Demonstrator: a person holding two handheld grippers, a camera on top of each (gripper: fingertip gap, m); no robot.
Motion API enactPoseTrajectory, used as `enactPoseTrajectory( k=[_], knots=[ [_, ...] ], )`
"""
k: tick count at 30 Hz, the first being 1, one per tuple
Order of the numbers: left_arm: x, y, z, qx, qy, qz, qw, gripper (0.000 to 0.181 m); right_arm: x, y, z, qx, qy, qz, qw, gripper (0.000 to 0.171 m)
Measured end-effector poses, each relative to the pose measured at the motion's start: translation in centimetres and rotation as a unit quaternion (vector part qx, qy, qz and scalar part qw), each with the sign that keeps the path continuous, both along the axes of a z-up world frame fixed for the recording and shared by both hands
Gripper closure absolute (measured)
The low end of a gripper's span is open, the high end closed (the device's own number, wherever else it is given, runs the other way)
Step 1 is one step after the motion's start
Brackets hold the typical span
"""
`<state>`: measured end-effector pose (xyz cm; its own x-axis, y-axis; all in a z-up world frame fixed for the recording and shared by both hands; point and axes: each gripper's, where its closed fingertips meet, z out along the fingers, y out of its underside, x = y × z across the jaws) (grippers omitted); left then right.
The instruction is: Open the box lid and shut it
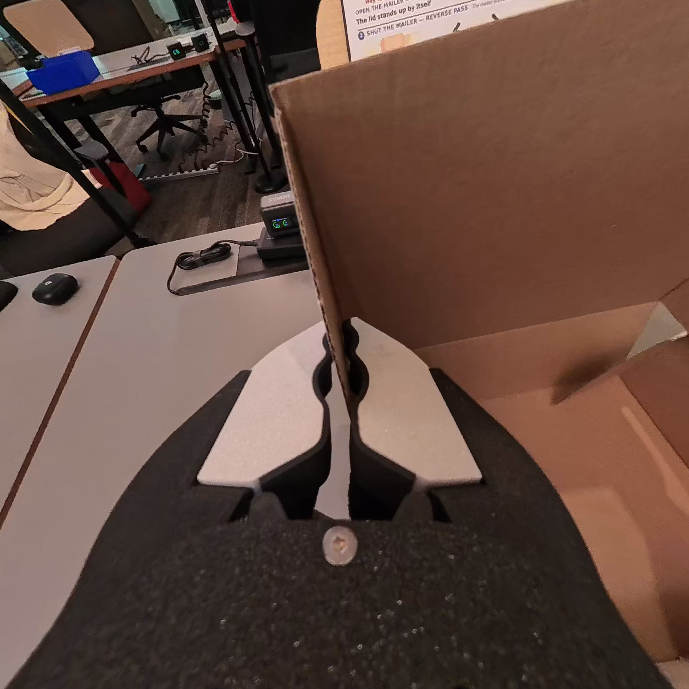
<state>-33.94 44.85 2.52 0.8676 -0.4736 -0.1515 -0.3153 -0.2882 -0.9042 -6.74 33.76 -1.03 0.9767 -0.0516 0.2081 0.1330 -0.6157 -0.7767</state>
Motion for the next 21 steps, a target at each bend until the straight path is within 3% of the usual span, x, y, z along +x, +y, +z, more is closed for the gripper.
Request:
enactPoseTrajectory(
  k=[4, 9, 12, 17, 21],
  knots=[
    [0.5, 1.6, 0.5, -0.027, -0.022, -0.003, 0.999, 0.179, 0.5, 1.7, 0.3, 0.006, 0.014, -0.01, 1.0, 0.167],
    [2.2, 4.0, 0.5, 0.0, -0.011, 0.006, 1.0, 0.178, 1.8, 4.8, -0.1, 0.024, 0.006, -0.044, 0.999, 0.167],
    [1.6, 2.3, -0.2, 0.046, -0.003, 0.005, 0.999, 0.178, 1.4, 3.2, -0.6, 0.046, -0.003, -0.036, 0.998, 0.167],
    [0.4, -1.2, -1.3, 0.059, -0.074, -0.005, 0.995, 0.179, 0.7, 0.1, -1.2, 0.091, 0.03, -0.036, 0.995, 0.168],
    [0.7, -1.1, -0.5, 0.039, -0.047, -0.016, 0.998, 0.179, 1.3, 0.5, -0.8, 0.054, 0.011, -0.018, 0.998, 0.167]
  ],
)
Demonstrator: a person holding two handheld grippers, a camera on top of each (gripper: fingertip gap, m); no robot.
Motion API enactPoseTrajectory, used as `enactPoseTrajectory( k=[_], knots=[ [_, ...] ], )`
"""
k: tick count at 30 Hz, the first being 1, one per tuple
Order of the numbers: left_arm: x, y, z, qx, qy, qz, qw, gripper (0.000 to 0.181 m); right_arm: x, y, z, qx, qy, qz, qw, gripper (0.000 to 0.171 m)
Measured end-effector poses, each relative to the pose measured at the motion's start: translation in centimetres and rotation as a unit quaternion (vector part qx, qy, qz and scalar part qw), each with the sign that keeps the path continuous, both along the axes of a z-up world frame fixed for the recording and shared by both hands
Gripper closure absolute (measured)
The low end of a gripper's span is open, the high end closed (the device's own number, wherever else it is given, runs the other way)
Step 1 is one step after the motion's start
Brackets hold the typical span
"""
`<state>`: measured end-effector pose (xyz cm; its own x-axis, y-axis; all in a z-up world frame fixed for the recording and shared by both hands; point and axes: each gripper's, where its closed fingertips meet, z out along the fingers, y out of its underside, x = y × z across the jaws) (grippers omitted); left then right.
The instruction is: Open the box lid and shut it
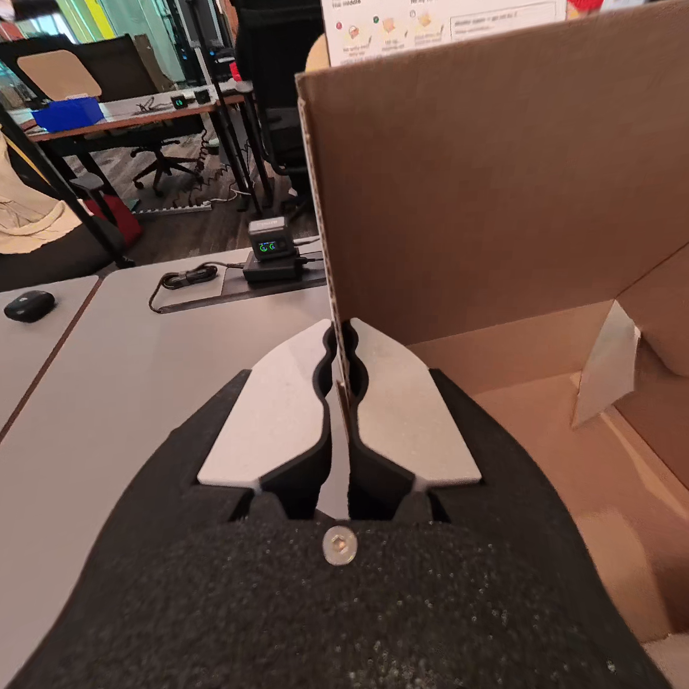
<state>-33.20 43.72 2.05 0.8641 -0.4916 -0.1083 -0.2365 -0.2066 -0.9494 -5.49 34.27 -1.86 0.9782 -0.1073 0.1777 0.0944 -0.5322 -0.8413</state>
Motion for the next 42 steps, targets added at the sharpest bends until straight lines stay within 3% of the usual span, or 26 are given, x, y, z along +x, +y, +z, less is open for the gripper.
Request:
enactPoseTrajectory(
  k=[10, 15, 21, 24, 30, 33, 38, 42],
  knots=[
    [0.0, 2.0, 0.3, -0.023, 0.018, 0.001, 1.0, 0.179, 1.2, 1.2, 0.6, -0.034, 0.027, 0.028, 0.999, 0.168],
    [0.3, 1.8, 0.2, -0.019, 0.024, 0.01, 0.999, 0.179, 1.2, 0.2, 0.3, -0.014, -0.001, 0.027, 1.0, 0.155],
    [0.1, 1.3, 0.1, -0.013, 0.024, 0.014, 1.0, 0.18, 0.7, -2.4, -1.4, -0.007, -0.002, 0.01, 1.0, 0.151],
    [0.2, 1.1, 0.0, -0.012, 0.025, 0.01, 1.0, 0.179, 0.3, -3.1, -2.6, -0.002, -0.013, 0.007, 1.0, 0.155],
    [0.8, 0.6, 0.1, -0.015, 0.023, -0.006, 1.0, 0.179, 1.8, -0.7, -4.9, -0.001, -0.019, 0.0, 1.0, 0.168],
    [1.0, 0.5, 0.1, -0.001, 0.027, -0.015, 1.0, 0.176, 1.8, -0.4, -4.4, 0.006, -0.002, -0.007, 1.0, 0.169],
    [0.7, -0.7, -4.4, -0.046, 0.01, -0.071, 0.996, 0.135, 1.8, -0.5, -4.5, 0.014, 0.017, -0.012, 1.0, 0.17],
    [0.5, -0.3, -9.4, -0.096, 0.026, -0.096, 0.99, 0.15, 1.3, -0.2, -4.5, 0.033, 0.007, 0.005, 0.999, 0.169]
  ],
)
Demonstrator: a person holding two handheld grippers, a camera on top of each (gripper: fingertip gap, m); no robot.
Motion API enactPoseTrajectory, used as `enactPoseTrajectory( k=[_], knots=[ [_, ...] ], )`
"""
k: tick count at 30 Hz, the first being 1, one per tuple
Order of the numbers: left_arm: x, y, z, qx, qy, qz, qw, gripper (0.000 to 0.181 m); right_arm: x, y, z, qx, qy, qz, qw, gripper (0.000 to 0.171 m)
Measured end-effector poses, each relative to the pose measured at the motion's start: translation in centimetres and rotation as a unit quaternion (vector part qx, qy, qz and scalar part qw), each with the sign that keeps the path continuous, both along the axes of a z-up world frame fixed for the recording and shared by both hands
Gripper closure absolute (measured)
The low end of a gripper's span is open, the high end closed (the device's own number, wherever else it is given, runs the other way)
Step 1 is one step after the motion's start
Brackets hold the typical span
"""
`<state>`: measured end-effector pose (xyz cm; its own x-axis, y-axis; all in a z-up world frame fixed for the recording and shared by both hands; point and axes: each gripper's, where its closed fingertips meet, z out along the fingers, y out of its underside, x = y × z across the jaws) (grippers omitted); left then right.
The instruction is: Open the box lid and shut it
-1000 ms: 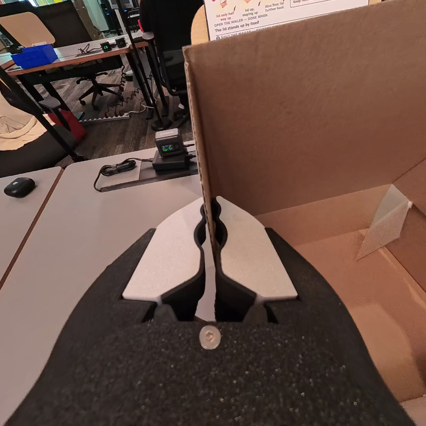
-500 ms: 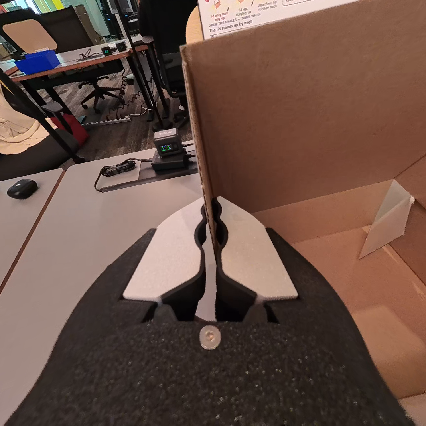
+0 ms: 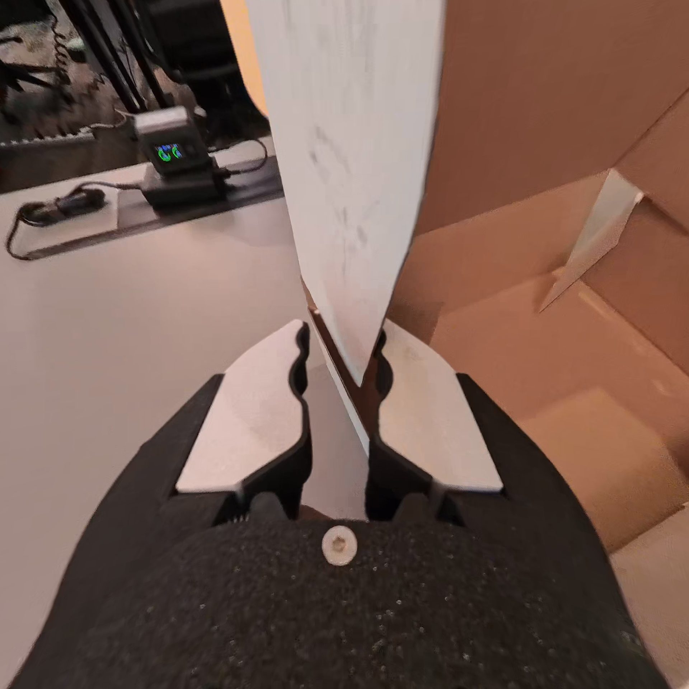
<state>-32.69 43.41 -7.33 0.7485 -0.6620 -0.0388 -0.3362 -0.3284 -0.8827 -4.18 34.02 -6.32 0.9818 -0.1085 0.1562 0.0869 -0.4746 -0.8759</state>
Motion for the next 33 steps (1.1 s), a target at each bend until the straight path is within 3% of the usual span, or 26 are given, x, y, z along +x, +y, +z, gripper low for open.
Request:
enactPoseTrajectory(
  k=[2, 6, 7, 14, 23, 28, 33],
  knots=[
    [0.5, 0.3, -1.4, -0.013, 0.016, -0.014, 1.0, 0.168, 0.0, 0.1, -0.4, 0.009, -0.016, 0.008, 1.0, 0.161],
    [0.2, 1.1, -1.2, 0.013, 0.047, 0.018, 0.999, 0.177, 0.5, 0.5, -2.6, 0.0, -0.053, 0.02, 0.998, 0.159],
    [0.3, 1.1, -1.2, 0.004, 0.051, 0.02, 0.998, 0.177, 0.8, 0.7, -2.7, -0.001, -0.063, 0.016, 0.998, 0.167],
    [0.8, 0.8, 0.4, -0.06, 0.08, 0.027, 0.995, 0.176, -0.2, 1.1, -0.2, -0.01, -0.035, 0.01, 0.999, 0.167],
    [3.0, 0.8, 0.3, -0.027, 0.095, 0.04, 0.994, 0.173, -0.5, 1.6, -2.0, -0.052, 0.005, 0.023, 0.998, 0.165],
    [2.8, -0.2, -0.6, 0.003, 0.095, 0.04, 0.995, 0.172, -0.7, 0.3, -2.7, -0.055, -0.033, 0.049, 0.997, 0.164],
    [2.0, -1.4, -1.0, -0.007, 0.077, 0.021, 0.997, 0.172, -0.7, -1.4, -3.1, -0.049, -0.002, 0.053, 0.997, 0.165]
  ],
)
